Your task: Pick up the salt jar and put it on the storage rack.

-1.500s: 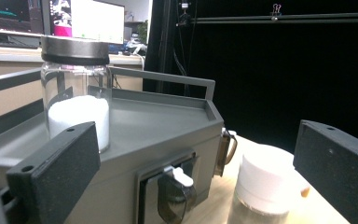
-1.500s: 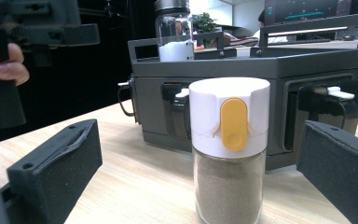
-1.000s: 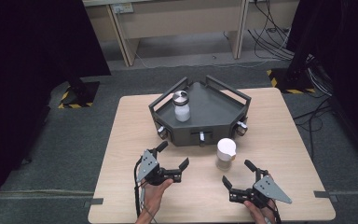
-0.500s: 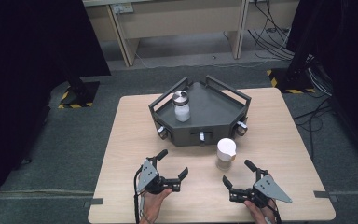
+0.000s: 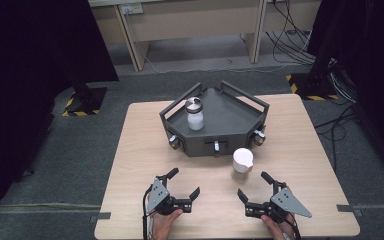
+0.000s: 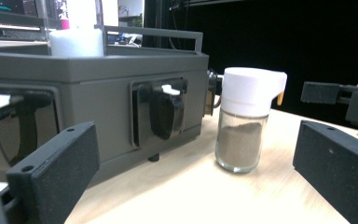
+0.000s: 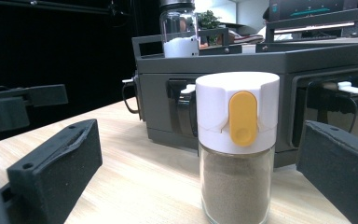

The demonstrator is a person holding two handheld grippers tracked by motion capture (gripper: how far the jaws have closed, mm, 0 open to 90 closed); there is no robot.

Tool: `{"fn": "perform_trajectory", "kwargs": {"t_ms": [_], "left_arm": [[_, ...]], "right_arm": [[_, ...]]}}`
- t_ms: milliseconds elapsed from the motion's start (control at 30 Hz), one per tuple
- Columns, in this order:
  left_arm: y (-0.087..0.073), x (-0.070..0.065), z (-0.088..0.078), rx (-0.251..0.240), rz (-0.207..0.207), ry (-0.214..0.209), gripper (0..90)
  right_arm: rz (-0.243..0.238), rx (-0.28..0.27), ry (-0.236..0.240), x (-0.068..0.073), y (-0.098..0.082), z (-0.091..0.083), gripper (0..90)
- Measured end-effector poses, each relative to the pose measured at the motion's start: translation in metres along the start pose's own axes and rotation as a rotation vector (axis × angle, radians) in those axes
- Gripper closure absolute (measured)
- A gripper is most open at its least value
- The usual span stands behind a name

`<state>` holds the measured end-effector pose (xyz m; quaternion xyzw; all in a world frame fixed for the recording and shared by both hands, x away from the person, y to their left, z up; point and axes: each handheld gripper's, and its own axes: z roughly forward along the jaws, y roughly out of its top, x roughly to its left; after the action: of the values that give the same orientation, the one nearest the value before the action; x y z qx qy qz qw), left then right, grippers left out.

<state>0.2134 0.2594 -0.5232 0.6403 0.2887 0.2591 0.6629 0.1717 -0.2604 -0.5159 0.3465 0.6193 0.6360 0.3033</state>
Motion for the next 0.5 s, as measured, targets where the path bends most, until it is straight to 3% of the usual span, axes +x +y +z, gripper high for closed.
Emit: {"fn": "perform_trajectory", "kwargs": {"t_ms": [500], "left_arm": [[-0.008, -0.001, -0.013, 0.001, 0.007, 0.006, 0.0]], "right_arm": [[-0.007, 0.005, 0.004, 0.001, 0.0, 0.001, 0.3]]}}
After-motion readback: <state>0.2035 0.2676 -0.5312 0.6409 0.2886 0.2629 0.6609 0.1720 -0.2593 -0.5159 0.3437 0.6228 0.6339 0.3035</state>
